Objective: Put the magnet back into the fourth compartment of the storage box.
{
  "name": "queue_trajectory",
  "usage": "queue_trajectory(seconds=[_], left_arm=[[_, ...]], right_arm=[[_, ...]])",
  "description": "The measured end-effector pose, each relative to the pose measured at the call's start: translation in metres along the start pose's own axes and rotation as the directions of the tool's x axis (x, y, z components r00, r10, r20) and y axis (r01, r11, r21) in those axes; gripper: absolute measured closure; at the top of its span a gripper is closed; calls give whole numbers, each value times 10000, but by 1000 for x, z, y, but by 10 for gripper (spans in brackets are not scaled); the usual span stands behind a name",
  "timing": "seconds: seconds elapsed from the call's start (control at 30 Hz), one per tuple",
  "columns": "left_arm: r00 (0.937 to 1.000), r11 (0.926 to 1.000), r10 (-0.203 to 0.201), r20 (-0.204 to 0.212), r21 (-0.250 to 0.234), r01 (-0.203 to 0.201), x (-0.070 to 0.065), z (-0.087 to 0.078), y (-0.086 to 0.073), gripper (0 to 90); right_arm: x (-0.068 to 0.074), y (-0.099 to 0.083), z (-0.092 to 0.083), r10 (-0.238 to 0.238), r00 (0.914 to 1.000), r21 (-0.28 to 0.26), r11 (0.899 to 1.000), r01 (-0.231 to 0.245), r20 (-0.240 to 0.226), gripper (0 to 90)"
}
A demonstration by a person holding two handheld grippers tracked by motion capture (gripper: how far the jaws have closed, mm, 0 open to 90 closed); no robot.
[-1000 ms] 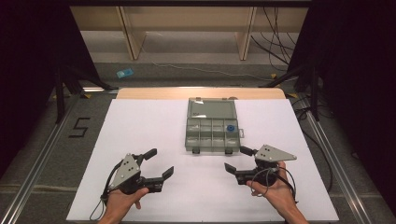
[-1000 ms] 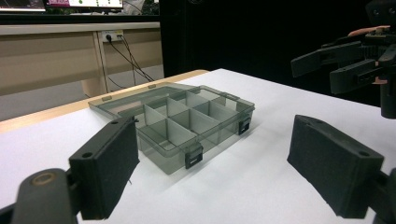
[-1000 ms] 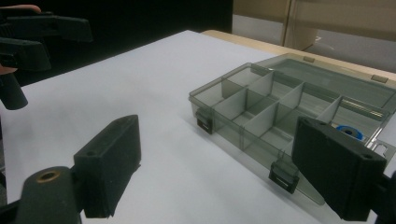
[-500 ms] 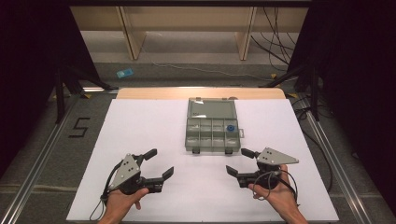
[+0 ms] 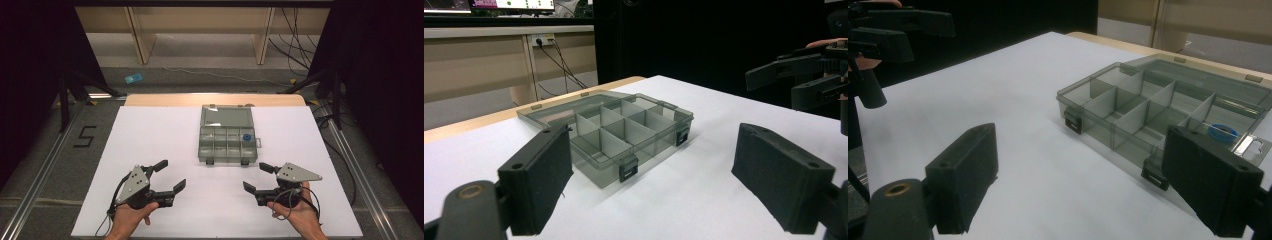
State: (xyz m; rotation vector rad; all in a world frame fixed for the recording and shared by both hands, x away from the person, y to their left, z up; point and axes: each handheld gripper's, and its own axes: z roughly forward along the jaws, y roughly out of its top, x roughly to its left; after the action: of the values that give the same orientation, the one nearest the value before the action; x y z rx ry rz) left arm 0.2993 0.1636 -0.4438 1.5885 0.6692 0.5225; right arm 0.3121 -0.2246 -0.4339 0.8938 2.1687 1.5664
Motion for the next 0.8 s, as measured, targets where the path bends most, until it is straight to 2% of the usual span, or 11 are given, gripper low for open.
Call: queue_trajectory(seconds=[0.1, 0.13, 0.17, 0.23, 0.3, 0.33, 0.4, 0.5, 0.6, 0.77, 0.8], left_arm=[[10000, 10000, -19, 3, -59, 19, 0, 0, 1, 157], [10000, 10000, -54, 1, -64, 54, 0, -1, 1, 157], [9999, 9998, -89, 84, -203, 91, 0, 0, 1, 157], [9999, 9998, -92, 68, -186, 93, 1, 0, 1, 157], [10000, 9999, -85, -3, -81, 85, 1, -1, 1, 157], [10000, 9999, -75, 0, -79, 75, 0, -1, 1, 157], [10000, 9999, -68, 9, -93, 68, 0, -1, 1, 157], [9999, 9998, -88, 85, -201, 90, 0, 0, 1, 157], [10000, 9999, -62, 13, -89, 62, 0, -1, 1, 157], [10000, 9999, -81, 11, -92, 81, 0, -1, 1, 157], [9999, 9998, -99, 72, -158, 100, 0, -1, 2, 157]], right_arm=[[0, -1, -3, -84, 9999, 94, 9999, 82, 138, 163], [1, -3, -2, 73, 9999, -23, 10000, -72, 116, 163], [1, -4, -3, 33, 9999, -34, 10000, -33, 95, 163], [1, -5, -3, 40, 10000, 10, 10000, -40, 52, 163], [1, -7, -3, -76, 9997, -92, 9999, 78, 231, 162], [2, -7, -4, 128, 9999, 137, 9998, -130, 106, 162], [3, -7, -4, 132, 9999, 120, 9998, -134, 104, 162], [3, -7, -4, 92, 9999, 60, 9999, -92, 79, 162], [3, -7, -3, 28, 10000, -4, 10000, -28, 90, 161], [3, -7, -4, 67, 9999, 63, 10000, -68, 112, 162], [2, -7, -4, -47, 9998, 152, 9999, 44, 194, 162]])
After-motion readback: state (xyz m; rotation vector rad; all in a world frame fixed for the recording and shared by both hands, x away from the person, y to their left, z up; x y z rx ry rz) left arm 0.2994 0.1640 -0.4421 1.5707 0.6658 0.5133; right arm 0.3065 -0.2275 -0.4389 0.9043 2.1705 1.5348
